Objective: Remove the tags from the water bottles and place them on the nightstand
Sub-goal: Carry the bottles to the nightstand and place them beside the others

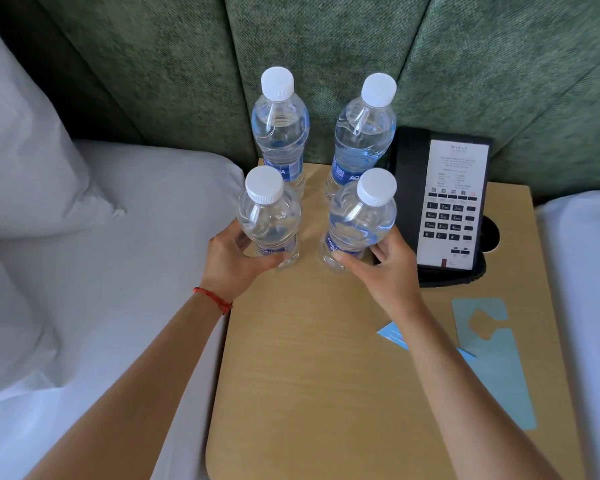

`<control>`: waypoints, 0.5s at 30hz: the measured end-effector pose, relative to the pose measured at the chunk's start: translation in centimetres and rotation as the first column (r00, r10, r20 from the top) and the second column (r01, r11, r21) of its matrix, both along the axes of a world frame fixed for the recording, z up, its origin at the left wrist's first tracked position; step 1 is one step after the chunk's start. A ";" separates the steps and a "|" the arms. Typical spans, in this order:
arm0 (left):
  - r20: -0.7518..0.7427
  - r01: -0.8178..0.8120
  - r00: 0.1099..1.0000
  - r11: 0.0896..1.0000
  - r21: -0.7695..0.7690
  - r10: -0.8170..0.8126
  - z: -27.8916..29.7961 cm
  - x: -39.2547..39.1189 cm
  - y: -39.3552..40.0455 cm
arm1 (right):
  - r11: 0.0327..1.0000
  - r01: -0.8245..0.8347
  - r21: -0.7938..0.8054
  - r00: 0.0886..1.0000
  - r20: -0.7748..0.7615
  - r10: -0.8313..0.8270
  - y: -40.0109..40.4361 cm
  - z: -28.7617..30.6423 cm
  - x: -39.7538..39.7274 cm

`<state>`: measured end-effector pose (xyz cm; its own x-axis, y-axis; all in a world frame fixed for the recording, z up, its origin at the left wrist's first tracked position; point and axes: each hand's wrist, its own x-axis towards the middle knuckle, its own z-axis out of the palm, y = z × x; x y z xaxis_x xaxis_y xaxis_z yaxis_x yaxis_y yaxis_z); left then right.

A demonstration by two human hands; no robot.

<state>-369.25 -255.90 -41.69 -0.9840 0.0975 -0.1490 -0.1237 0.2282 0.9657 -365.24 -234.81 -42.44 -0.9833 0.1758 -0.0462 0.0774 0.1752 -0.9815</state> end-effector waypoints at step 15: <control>0.019 -0.020 1.000 0.999 0.025 0.020 -0.1 -2.1 0.5 | 1.000 0.019 -0.010 1.000 -0.003 -0.019 0.2 -0.1 -2.2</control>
